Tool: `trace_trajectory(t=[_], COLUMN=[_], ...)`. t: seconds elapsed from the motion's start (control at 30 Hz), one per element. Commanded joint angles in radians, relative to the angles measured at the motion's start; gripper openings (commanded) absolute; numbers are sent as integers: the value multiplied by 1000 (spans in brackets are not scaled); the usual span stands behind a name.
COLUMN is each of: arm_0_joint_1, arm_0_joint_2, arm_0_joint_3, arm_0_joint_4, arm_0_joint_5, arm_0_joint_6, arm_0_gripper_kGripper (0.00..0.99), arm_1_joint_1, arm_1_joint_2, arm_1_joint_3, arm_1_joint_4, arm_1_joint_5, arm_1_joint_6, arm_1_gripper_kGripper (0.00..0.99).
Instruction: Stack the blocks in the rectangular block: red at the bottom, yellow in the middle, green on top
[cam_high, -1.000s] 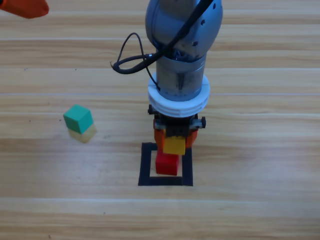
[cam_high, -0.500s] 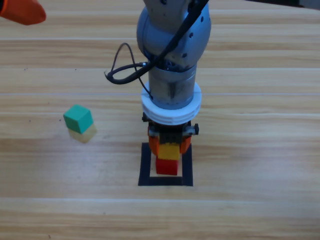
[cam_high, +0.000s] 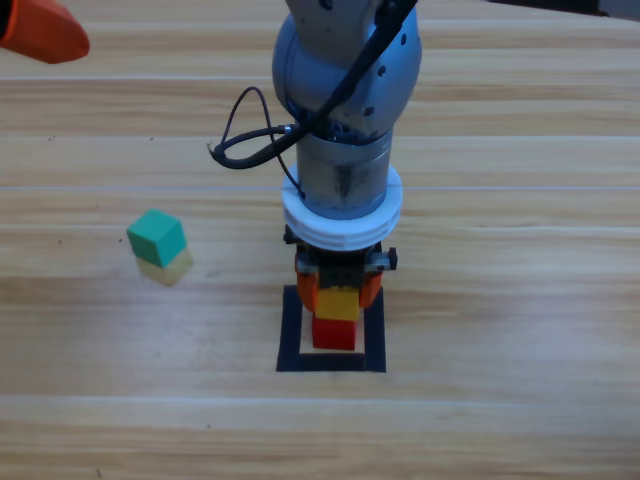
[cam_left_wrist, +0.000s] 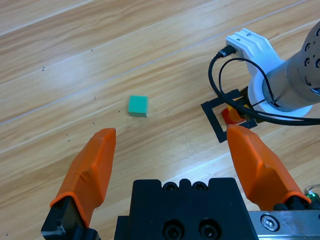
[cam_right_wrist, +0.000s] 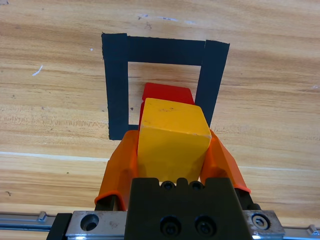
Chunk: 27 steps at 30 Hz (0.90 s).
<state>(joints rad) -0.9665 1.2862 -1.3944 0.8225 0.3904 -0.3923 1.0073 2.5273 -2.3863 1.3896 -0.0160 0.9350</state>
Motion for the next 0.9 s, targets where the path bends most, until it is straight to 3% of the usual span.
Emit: trace_trajectory(t=[0.03, 0.17, 0.23, 0.27, 0.53, 0.7, 0.77, 0.9], arm_0_joint_1=[20, 22, 22, 23, 28, 75, 141, 311], arm_0_joint_2=[13, 13, 13, 13, 13, 19, 51, 177], arm_0_joint_3=[21, 23, 26, 26, 48, 44, 29, -11], arm_0_joint_4=[-25, -28, -29, -31, -51, -97, -109, -108], arm_0_joint_5=[-8, -10, -12, -12, -18, -22, -73, -240], arm_0_joint_6=[-14, -14, -14, -13, -14, -16, -16, -13], arm_0_gripper_kGripper=[948, 948, 948, 948, 948, 946, 946, 989], arm_1_joint_1=[28, 28, 28, 28, 48, 96, 114, 122], arm_1_joint_2=[57, 56, 53, 50, -38, -202, -297, -476], arm_1_joint_3=[4, 2, 2, 2, -2, 35, 82, 256], arm_1_joint_4=[9, 16, 17, 19, 19, 26, 25, -24], arm_1_joint_5=[8, 1, -1, -1, -7, -84, -128, -210], arm_1_joint_6=[7, 5, 5, 4, -11, -28, -56, -113], arm_1_gripper_kGripper=[0, 0, 836, 973, 990, 990, 990, 990])
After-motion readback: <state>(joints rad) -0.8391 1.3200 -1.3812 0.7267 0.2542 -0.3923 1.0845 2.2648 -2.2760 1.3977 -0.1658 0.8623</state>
